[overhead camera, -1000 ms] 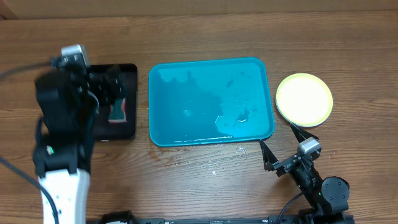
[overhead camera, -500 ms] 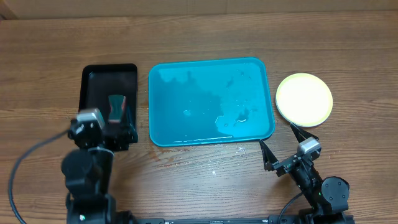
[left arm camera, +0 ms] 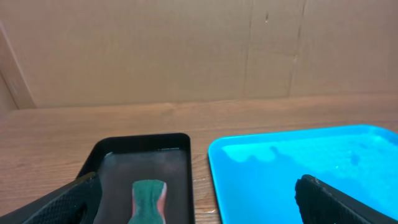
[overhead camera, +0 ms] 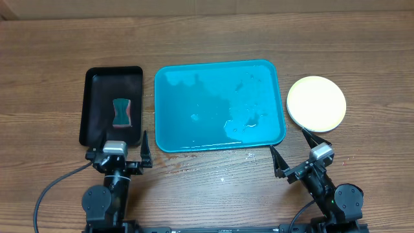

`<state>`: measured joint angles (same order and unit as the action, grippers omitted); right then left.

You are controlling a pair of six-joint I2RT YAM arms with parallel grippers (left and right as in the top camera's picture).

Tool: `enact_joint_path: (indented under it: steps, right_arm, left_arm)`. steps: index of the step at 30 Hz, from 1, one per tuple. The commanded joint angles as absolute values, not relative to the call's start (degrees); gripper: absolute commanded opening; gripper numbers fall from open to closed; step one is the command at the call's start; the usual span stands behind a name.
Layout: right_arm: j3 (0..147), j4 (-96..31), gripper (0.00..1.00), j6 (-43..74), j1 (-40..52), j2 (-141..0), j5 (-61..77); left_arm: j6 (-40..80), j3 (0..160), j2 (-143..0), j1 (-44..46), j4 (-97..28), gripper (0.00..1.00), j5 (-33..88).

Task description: Clean dirty plates on tray and stack at the side

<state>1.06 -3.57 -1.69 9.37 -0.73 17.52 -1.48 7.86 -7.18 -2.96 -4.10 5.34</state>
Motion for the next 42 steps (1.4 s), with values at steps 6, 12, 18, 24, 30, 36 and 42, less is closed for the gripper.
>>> enact_joint_path:
  steps: [6, 12, 18, 24, 30, 36, 42]
  right_arm:
    - [0.4, -3.2, 1.0, -1.8, 9.4, -0.2, 16.8]
    - [0.4, -3.2, 1.0, -1.8, 9.4, -0.2, 16.8]
    - [0.4, -3.2, 1.0, -1.8, 9.4, -0.2, 16.8]
    - [0.4, -3.2, 1.0, -1.8, 9.4, -0.2, 16.8]
    - [0.4, -3.2, 1.0, -1.8, 9.4, -0.2, 16.8]
    - [0.4, -3.2, 1.0, -1.8, 9.4, -0.2, 16.8]
    - [0.4, -3.2, 1.0, -1.8, 9.4, -0.2, 16.8]
  left_arm:
    - [-3.9, 0.5, -0.2, -2.6, -3.6, 1.0, 4.5]
    - [-3.9, 0.3, -0.2, -2.6, -4.3, 1.0, 3.3]
    - [-3.9, 0.3, -0.3, -2.6, -4.2, 1.0, 3.4]
    - [-3.9, 0.3, -0.3, -2.6, -4.2, 1.0, 3.5]
    - [-3.9, 0.3, -0.3, -2.6, -4.2, 1.0, 3.4]
    - [-3.9, 0.3, -0.3, -2.6, -4.2, 1.0, 3.4]
    - [-3.9, 0.3, -0.3, -2.6, -4.2, 1.0, 3.4]
